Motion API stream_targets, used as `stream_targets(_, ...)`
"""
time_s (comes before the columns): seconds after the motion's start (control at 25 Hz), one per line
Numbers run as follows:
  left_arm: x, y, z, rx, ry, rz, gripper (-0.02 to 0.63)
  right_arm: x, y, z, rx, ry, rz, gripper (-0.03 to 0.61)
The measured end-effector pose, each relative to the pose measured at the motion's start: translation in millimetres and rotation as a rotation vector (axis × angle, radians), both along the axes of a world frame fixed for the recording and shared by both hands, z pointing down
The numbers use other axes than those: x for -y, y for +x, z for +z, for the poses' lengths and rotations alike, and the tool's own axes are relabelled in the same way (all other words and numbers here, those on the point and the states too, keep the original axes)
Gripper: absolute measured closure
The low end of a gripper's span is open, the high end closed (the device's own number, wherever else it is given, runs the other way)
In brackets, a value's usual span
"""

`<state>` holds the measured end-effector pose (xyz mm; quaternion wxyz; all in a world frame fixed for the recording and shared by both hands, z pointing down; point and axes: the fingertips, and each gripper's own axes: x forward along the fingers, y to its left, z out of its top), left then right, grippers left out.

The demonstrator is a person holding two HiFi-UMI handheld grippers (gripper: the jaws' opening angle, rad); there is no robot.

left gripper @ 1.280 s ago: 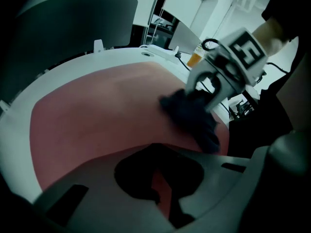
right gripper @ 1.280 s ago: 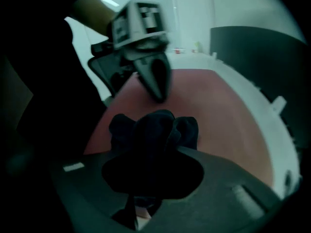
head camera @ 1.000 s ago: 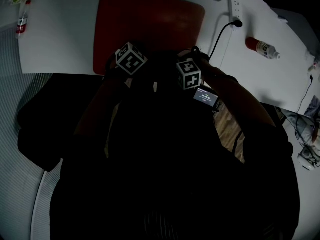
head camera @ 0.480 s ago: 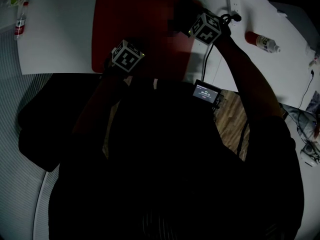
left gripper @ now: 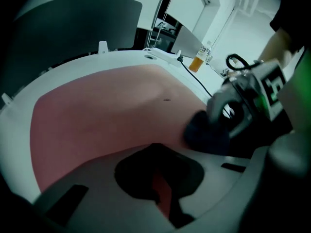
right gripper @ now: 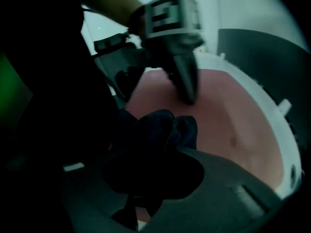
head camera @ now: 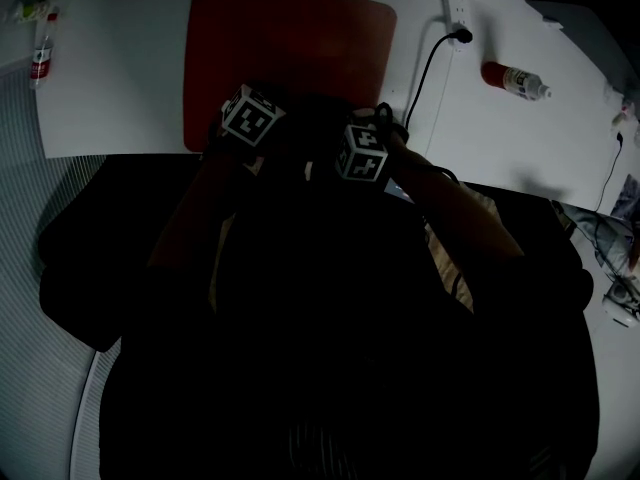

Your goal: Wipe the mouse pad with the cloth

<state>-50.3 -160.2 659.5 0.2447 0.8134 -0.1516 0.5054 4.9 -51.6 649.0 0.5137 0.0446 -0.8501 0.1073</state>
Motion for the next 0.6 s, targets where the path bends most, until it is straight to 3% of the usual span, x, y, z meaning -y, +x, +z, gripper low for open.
stream_targets(0.12, -2, -3, 0, 0.002, -0.037, -0.04, 0.607, -28, -12, -2, -0.06, -0.02, -0.128, 0.5)
stream_targets(0.2, -1, -1, -1, 0.004, -0.057, -0.061, 0.607, -21, -12, -5, -0.107, -0.01, -0.136, 0.5)
stream_targets(0.24, 0, -1, -1, 0.011, -0.058, -0.055, 0.607, -17, -17, -11, -0.075, -0.031, -0.088, 0.499)
stream_targets(0.32, -4, -6, 2, 0.023, -0.077, -0.056, 0.606, -3, -26, -35, 0.084, -0.121, 0.104, 0.499)
stream_targets(0.4, -11, -9, 2, 0.001, -0.149, -0.105, 0.606, 22, -13, -68, 0.196, -0.163, 0.293, 0.499)
stream_targets(0.52, 2, 0, -21, -0.174, -0.219, -0.275, 0.607, 60, 30, -122, 0.197, -0.04, 0.388, 0.499)
stream_targets(0.6, 23, 11, -56, -0.335, -0.177, -0.325, 0.606, 82, 56, -163, 0.236, 0.03, 0.468, 0.499)
